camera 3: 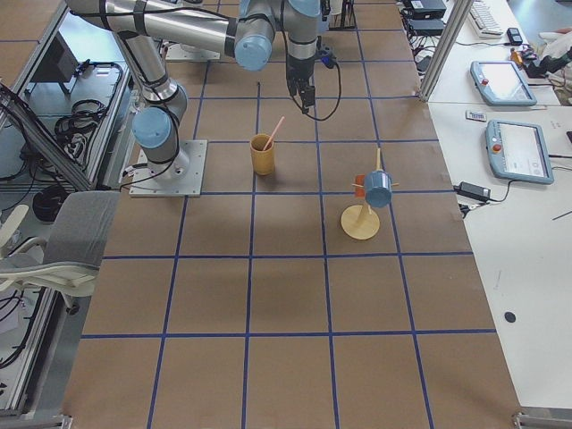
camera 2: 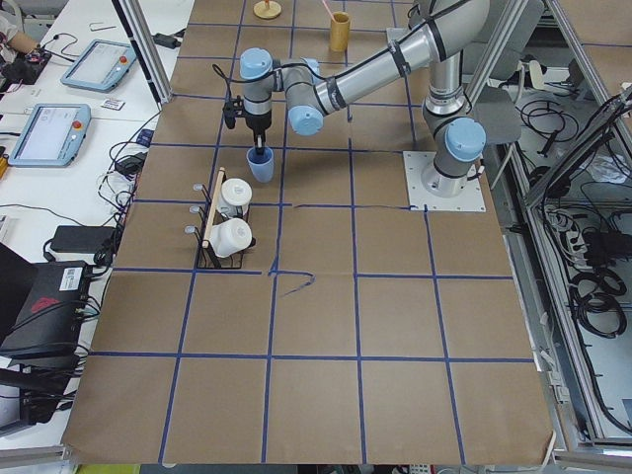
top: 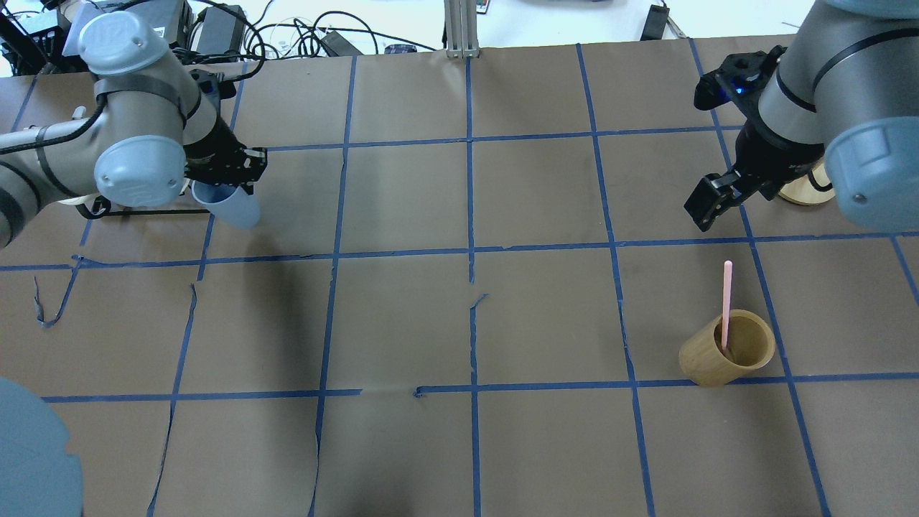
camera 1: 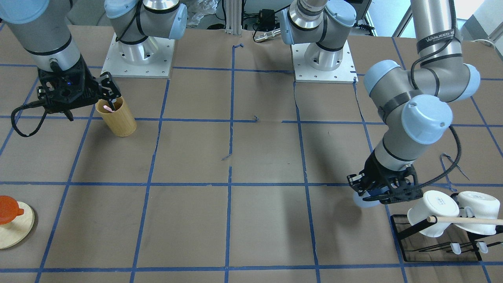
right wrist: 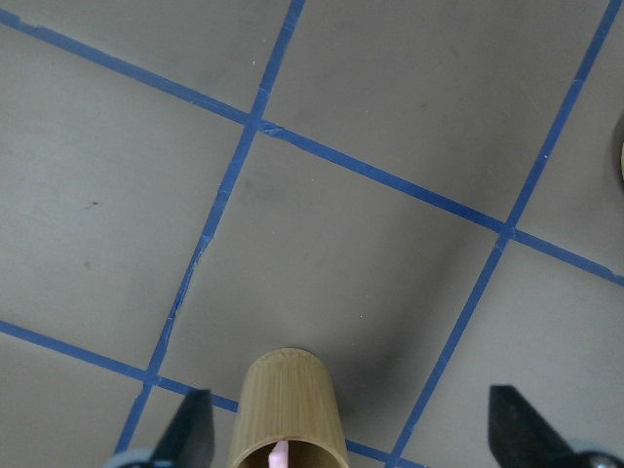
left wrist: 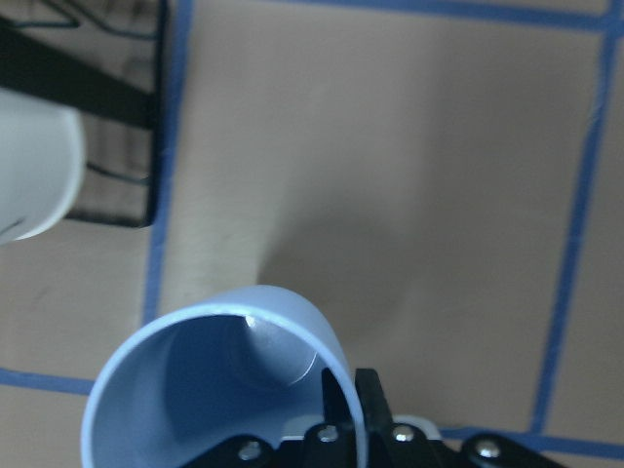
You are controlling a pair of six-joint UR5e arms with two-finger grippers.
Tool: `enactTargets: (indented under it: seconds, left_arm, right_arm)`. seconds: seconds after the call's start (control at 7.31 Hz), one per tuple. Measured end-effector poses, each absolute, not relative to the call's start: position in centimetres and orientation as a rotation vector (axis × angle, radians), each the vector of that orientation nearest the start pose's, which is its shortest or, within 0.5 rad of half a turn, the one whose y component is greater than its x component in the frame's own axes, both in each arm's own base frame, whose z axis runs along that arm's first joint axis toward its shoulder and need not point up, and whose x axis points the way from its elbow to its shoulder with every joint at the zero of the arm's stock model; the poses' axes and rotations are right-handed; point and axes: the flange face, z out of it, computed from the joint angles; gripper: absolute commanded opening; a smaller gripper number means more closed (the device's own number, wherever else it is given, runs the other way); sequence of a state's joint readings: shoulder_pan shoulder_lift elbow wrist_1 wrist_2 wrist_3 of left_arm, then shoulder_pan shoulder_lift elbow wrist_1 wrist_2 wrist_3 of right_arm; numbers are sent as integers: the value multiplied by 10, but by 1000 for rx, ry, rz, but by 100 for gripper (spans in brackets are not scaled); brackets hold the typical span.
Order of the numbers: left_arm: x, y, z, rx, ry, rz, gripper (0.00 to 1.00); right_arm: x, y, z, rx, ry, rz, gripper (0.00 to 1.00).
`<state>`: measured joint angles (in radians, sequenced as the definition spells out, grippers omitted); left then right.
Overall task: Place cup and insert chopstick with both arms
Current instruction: 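Set the blue cup at table center while the right gripper descends to the chopstick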
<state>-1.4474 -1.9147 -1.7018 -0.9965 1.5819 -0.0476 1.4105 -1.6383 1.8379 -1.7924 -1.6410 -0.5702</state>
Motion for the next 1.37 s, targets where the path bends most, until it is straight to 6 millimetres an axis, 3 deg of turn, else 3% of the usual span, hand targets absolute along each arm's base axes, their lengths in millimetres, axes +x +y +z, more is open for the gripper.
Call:
enactTargets:
  seconds: [0.27,0.68,0.82,0.96,1.09,1.23,1.37]
  left_arm:
    - [-156,-627,292,-569,3126,-184,0]
    - [-292,-644,281,-990,3112,-184,0]
    - [-325,-648,277,-1083,3110,-174,0]
    - [-351,-648,273,-1128,3123,-149,0]
    - [-367,-645,269,-1126,3136,-128,0]
    - [-373,-644,263,-1114,3142,-113,33]
    - [-375,-645,260,-1102,3143,-110,31]
  right_arm:
    - [38,-463,395,-693,3142,3,97]
    - [43,-430,370,-710,3120,38,95]
    - [45,-421,361,-709,3113,56,73]
    - [46,-417,355,-708,3107,70,53]
    - [46,-415,352,-705,3105,79,39]
    - [46,-414,351,-701,3104,87,31]
    - [46,-413,351,-698,3104,91,29]
